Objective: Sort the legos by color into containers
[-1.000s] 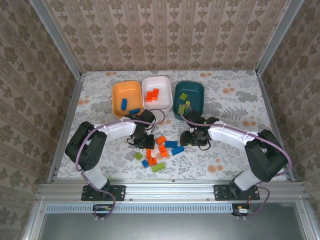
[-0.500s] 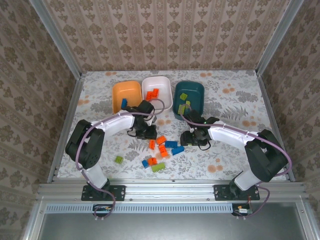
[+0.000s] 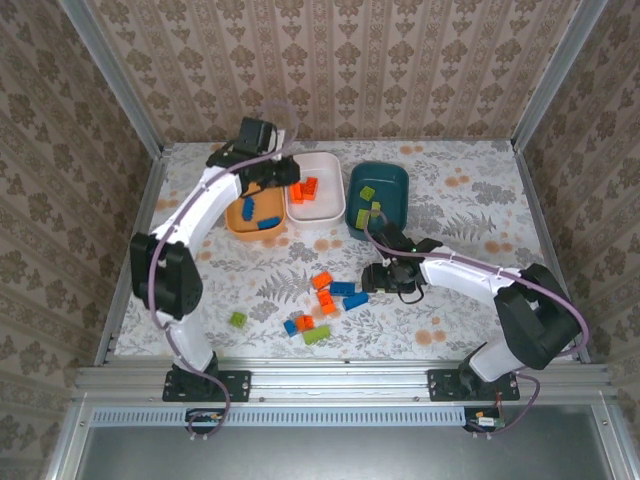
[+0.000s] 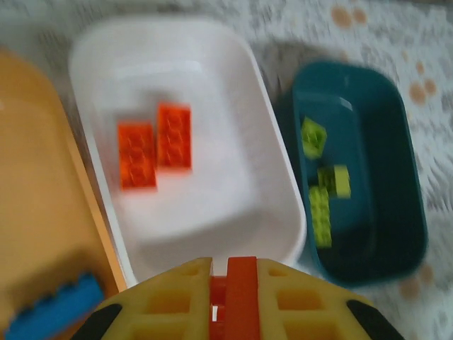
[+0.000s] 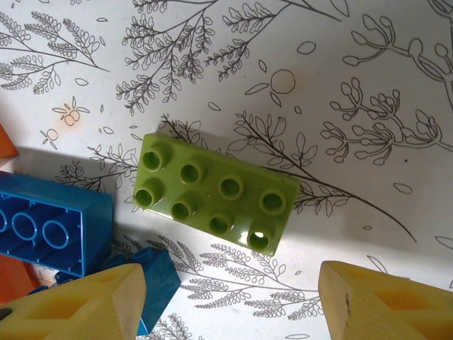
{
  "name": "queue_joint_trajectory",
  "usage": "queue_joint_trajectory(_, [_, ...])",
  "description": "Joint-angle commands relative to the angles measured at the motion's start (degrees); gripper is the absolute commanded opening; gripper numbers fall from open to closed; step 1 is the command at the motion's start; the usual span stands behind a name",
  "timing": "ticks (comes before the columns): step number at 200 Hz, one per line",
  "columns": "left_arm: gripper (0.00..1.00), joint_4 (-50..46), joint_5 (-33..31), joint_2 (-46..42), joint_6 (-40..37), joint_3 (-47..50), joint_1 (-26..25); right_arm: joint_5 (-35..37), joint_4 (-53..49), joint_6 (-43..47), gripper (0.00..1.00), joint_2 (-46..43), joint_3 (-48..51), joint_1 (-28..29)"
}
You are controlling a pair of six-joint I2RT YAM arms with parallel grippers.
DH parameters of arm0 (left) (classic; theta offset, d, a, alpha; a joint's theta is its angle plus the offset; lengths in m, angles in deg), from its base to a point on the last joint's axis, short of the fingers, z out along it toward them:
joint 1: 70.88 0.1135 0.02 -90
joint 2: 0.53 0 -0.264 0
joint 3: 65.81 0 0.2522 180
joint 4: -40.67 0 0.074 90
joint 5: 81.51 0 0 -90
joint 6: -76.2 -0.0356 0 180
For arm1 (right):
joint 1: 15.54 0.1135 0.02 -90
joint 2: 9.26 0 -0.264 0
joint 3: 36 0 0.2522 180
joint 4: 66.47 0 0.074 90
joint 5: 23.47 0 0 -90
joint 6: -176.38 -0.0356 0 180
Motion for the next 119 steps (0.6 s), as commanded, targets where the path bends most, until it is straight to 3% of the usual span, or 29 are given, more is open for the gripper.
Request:
queue_joint_trajectory(1, [0.17,-3.7,-1.9,11.0,-3.5,-9.4,0.7,1.4,-0.1,-1.6,0.68,-3.5,1.9,0.3])
queue_joint_trajectory(48, [0.18,-12.3,-0.2,27.5,-5.4,-30.3,0.4,3.8,-1.8,-2.6,0.7,-9.4,5.4,0.3])
queue_joint_trajectory(81, [0.2,-14.5,0.3,31.2,-5.3,-34.9,-0.8,4.5,-1.9,-2.9,0.73,-9.9,6.2,-0.1])
queue_joint_trajectory(98, [0.37,-14.9,1.3,31.2,-4.6,-35.1,-0.9,4.4,-1.8,-2.8,0.75,-9.2,5.7,-0.2])
queue_joint_trajectory(119, [0.45,-15.8,1.5,30.1,-4.7,-35.0,-1.2,4.1,-1.9,-2.5,0.76,-7.7,4.4,-0.2])
